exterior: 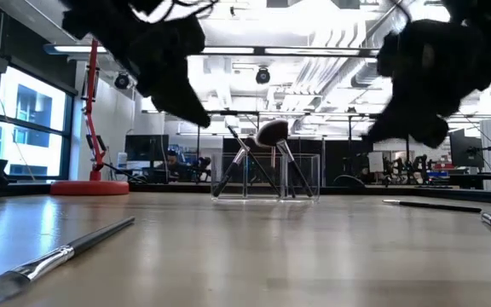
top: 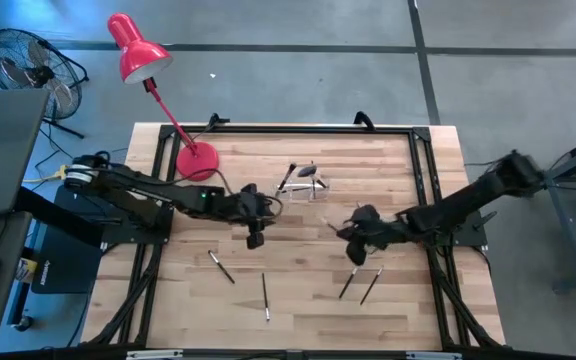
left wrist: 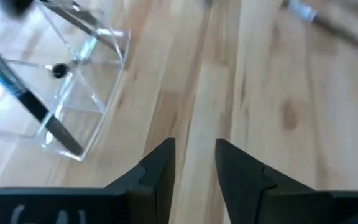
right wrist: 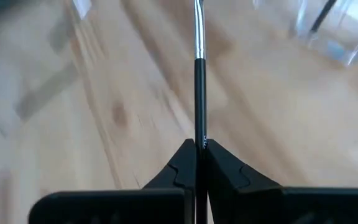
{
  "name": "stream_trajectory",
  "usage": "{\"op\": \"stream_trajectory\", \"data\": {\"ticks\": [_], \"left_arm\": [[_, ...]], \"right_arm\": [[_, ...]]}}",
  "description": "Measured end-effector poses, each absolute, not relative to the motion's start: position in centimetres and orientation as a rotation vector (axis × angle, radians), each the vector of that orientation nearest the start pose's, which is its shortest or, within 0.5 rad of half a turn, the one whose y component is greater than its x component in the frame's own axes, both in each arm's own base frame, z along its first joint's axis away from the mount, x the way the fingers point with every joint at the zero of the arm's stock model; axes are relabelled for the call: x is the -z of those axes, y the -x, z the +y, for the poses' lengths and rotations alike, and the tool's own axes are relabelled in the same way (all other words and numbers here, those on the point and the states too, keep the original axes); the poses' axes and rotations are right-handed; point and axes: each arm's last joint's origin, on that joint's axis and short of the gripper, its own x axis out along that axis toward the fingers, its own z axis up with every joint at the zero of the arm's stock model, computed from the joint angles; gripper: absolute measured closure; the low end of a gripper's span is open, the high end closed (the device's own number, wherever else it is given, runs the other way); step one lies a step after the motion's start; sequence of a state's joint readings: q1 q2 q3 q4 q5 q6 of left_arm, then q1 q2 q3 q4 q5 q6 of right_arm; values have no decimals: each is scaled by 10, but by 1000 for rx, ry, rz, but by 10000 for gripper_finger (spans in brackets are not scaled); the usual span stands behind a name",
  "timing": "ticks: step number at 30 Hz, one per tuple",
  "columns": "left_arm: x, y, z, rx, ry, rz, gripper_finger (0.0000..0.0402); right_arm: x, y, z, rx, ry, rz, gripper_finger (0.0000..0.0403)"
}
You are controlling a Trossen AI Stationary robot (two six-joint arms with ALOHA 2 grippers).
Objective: Pick & Place Makeup Supplies
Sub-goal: Put the makeup brush into the transparent organizer
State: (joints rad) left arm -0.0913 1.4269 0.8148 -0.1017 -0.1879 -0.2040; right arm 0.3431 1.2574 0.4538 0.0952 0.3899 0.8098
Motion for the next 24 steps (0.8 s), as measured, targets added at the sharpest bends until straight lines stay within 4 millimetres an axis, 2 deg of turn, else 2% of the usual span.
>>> {"op": "stream_trajectory", "data": {"ticks": [5,8,11,18,20,24], "left_arm": [[-211,-281,-20,-168,236,476,291],[-207,-280,-20,-170,306,396,291],[-215,-282,-22,-140,352,313,291],[-219,-284,-22,-74,502,273,291],[-223,-282,-18,-47,515,270,291],[-229,-282,-2,7,534,256,291]], "right_arm": [[-173,-200,53,308,-534,343,393],[-179,-199,45,315,-497,258,392],[-178,-200,34,334,-441,246,392],[-184,-211,-1,330,-399,139,393],[-190,-216,-14,316,-408,65,393],[-187,-221,-36,299,-417,40,393]]}}
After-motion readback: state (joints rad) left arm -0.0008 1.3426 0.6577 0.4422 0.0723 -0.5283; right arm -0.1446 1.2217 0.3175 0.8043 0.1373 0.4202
